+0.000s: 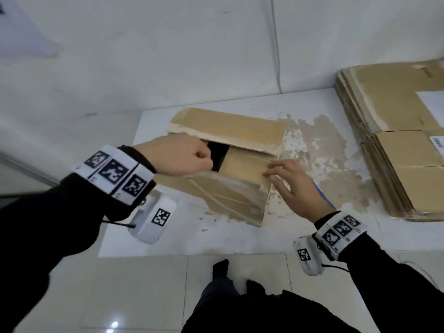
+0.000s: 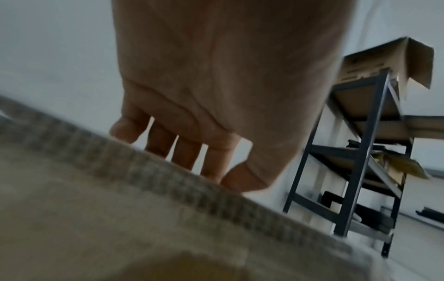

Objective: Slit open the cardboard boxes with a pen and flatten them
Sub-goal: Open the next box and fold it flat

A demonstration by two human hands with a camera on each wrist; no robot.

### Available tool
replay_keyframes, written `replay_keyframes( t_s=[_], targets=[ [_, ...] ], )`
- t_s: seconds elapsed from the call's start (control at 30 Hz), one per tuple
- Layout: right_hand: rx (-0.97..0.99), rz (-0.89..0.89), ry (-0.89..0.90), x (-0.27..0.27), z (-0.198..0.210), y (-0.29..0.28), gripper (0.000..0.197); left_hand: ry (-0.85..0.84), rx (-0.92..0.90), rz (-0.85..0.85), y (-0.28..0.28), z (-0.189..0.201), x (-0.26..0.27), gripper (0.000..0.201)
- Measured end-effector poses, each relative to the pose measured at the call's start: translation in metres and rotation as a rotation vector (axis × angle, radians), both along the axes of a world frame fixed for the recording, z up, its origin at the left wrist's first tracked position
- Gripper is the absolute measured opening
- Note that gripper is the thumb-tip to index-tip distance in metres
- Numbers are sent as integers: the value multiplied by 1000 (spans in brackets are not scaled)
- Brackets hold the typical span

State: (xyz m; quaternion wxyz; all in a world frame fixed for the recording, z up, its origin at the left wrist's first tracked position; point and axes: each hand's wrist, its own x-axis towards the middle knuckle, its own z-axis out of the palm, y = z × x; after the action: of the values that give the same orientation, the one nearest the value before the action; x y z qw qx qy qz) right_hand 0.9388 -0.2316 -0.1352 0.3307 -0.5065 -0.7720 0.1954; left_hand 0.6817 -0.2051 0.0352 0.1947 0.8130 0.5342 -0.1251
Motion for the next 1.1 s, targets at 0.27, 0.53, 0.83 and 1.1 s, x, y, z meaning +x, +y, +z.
replay_keyframes(
  t_s=[0.27, 0.53, 0.83, 1.1],
  targets=[
    [-22, 39, -393, -5, 29, 25, 62, 267, -37, -94, -35, -70, -30, 89],
    [-667, -85, -201, 0, 72, 148, 59, 285, 55, -296, -7, -113, -21, 45],
    [-438, 183, -743, -100, 80, 128, 51, 440, 200, -309, -4, -120, -16, 61],
    [-240, 95, -991, -85, 153, 65, 64, 501, 426, -291, -19, -100, -52, 101]
  ],
)
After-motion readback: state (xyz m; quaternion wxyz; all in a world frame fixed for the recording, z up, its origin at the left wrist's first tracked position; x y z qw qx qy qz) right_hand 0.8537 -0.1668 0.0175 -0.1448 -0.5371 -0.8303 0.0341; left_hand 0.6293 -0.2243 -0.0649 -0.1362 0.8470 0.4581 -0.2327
